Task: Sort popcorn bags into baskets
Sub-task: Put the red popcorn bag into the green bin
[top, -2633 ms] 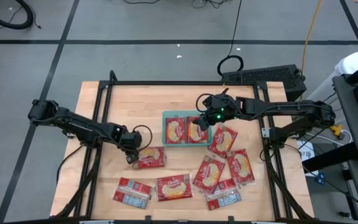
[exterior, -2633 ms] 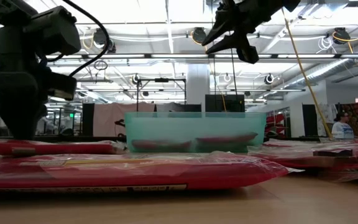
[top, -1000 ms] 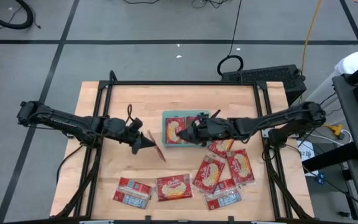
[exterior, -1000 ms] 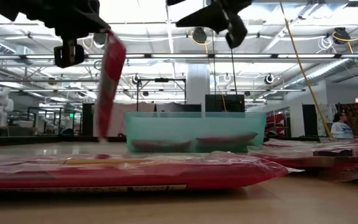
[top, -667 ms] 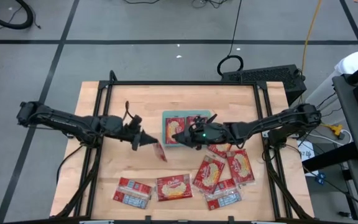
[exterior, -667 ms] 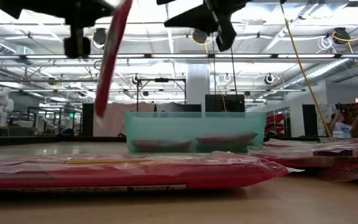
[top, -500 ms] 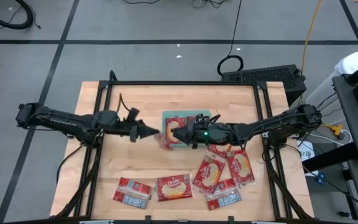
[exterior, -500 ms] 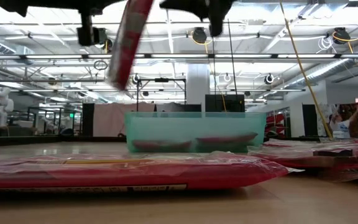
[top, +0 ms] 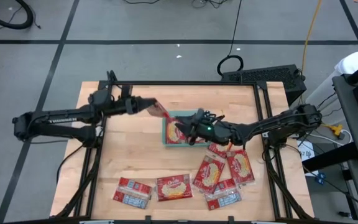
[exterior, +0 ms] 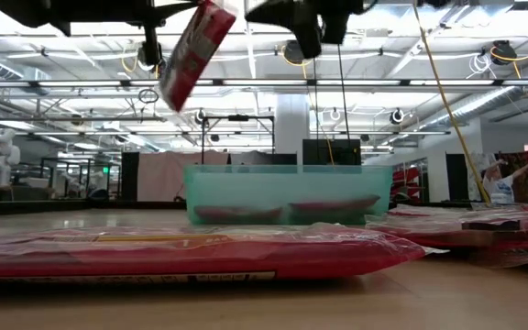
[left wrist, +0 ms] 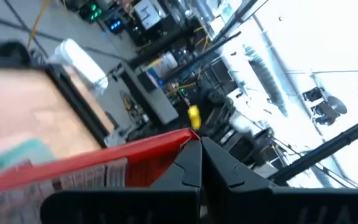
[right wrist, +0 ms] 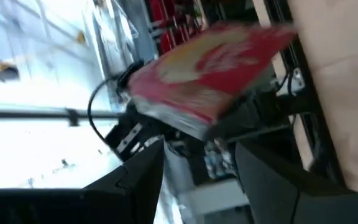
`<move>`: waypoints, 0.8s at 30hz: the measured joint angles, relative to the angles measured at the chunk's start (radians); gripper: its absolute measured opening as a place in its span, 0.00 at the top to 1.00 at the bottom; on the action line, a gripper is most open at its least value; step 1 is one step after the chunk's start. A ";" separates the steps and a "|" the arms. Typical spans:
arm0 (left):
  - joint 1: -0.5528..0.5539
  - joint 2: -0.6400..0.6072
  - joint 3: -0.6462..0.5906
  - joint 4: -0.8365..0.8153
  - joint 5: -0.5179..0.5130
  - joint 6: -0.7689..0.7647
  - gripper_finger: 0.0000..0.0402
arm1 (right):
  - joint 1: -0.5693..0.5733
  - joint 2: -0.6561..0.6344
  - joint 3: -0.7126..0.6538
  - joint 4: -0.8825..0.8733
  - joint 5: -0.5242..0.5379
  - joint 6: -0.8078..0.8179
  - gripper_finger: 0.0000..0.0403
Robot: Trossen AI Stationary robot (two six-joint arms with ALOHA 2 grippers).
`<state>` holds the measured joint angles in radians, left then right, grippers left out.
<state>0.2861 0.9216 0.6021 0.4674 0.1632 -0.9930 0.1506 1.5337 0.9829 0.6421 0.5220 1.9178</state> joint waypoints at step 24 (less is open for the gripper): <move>0.253 0.191 0.235 0.004 0.276 0.058 1.00 | -0.148 0.253 0.121 0.355 0.013 0.292 0.33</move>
<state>0.5389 1.1124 0.8369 0.4717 0.4393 -0.9351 0.0027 1.7870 1.1037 0.9967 0.5348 2.2095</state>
